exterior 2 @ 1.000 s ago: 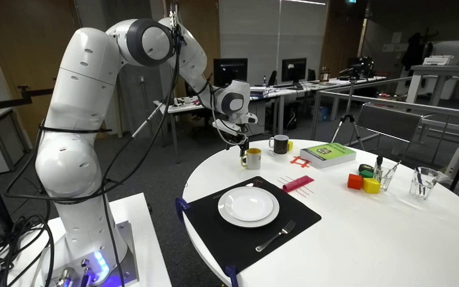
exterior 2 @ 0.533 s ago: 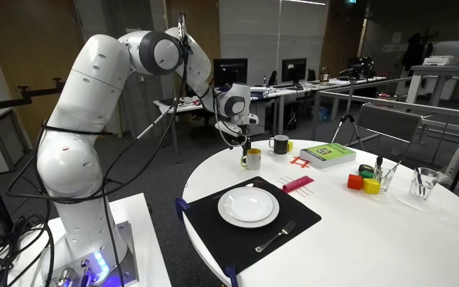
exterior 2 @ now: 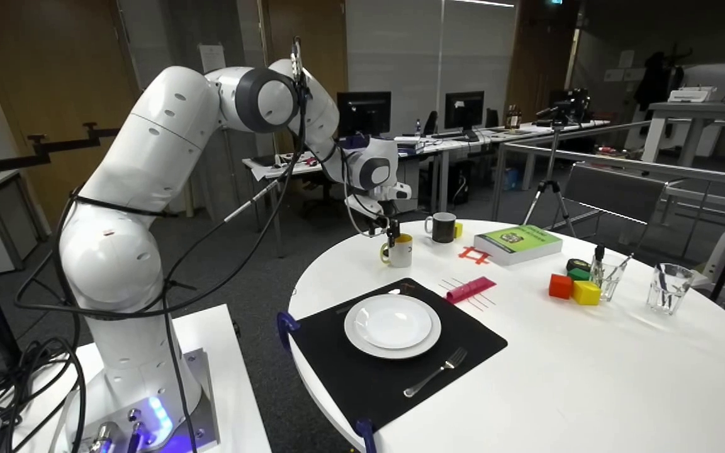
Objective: Move the mug forward
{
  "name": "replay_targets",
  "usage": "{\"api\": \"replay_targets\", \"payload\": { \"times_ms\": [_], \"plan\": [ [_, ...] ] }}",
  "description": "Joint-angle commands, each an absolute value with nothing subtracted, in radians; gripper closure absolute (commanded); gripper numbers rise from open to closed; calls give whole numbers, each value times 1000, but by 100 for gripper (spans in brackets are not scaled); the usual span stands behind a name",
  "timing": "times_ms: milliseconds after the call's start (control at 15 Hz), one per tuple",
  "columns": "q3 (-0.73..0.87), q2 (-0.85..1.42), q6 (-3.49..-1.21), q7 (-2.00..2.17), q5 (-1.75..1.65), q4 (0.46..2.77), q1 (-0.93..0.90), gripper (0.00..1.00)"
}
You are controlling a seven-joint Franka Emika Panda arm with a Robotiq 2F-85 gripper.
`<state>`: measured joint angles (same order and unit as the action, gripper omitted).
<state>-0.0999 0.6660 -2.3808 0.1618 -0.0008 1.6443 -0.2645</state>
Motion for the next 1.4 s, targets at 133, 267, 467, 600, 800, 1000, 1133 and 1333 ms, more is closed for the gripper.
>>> {"api": "replay_targets", "payload": {
  "times_ms": [133, 267, 467, 600, 800, 1000, 1133, 1333],
  "plan": [
    [-72, 742, -2400, 234, -19, 1550, -297, 0],
    [-67, 764, -2407, 250, -19, 1525, -302, 0],
    [-58, 793, -2419, 265, -21, 1491, -313, 0],
    [-54, 813, -2420, 269, -22, 1467, -319, 0],
    [-52, 836, -2415, 265, -21, 1438, -322, 26],
    [-51, 854, -2412, 265, -20, 1414, -322, 47],
    [-49, 861, -2409, 265, -20, 1404, -322, 63],
    [-47, 870, -2405, 266, -20, 1391, -323, 87]
  ]
}}
